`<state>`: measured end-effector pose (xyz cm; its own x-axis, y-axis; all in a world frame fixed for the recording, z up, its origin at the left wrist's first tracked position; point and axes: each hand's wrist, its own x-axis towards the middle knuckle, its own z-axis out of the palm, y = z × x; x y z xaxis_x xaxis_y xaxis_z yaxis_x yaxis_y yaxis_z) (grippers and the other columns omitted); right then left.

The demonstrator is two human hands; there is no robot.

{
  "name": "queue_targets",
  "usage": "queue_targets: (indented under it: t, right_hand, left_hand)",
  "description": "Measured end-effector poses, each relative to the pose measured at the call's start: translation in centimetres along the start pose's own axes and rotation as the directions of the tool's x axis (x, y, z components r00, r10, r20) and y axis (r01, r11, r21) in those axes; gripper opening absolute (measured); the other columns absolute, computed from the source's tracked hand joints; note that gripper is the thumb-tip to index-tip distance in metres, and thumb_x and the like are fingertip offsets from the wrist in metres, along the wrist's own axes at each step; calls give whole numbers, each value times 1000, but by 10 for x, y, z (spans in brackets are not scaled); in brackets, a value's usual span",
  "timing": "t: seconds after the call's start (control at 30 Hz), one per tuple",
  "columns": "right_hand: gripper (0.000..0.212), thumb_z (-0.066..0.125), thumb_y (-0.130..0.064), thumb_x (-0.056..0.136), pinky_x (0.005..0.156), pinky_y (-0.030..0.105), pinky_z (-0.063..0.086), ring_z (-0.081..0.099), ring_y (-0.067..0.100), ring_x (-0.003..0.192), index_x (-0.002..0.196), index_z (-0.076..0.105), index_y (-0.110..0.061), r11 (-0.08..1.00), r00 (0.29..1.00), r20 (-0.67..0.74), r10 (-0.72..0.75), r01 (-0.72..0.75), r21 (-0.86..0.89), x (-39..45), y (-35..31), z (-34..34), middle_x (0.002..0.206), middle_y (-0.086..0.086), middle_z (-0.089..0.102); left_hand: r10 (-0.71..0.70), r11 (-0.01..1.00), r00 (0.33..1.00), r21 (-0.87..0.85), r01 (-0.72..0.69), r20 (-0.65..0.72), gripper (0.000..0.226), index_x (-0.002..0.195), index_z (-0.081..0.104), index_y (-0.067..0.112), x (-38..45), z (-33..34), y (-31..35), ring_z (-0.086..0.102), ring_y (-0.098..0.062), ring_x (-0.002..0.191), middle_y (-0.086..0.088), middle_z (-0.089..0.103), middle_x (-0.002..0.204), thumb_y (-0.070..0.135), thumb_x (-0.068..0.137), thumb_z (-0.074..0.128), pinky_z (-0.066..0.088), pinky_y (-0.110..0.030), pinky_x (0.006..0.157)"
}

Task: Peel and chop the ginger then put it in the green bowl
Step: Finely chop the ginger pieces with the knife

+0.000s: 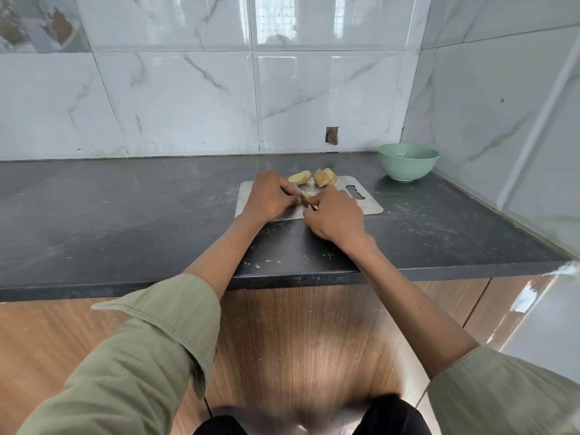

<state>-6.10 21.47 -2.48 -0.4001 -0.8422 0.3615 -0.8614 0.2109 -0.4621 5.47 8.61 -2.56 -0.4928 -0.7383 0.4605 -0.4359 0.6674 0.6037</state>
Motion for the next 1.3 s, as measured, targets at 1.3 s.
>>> queue_targets:
  t: [1.3]
  right_hand:
    - [29, 61, -42, 89, 72, 33, 39, 65, 33, 100, 107, 78, -27, 948, 946, -175, 274, -234, 215, -21, 8, -12, 109, 5, 72]
  left_hand:
    - [-91, 995, 941, -61, 75, -326, 23, 108, 76, 21, 8, -8, -19, 67, -7, 90, 10, 72, 93, 11, 93, 61, 57, -30, 86]
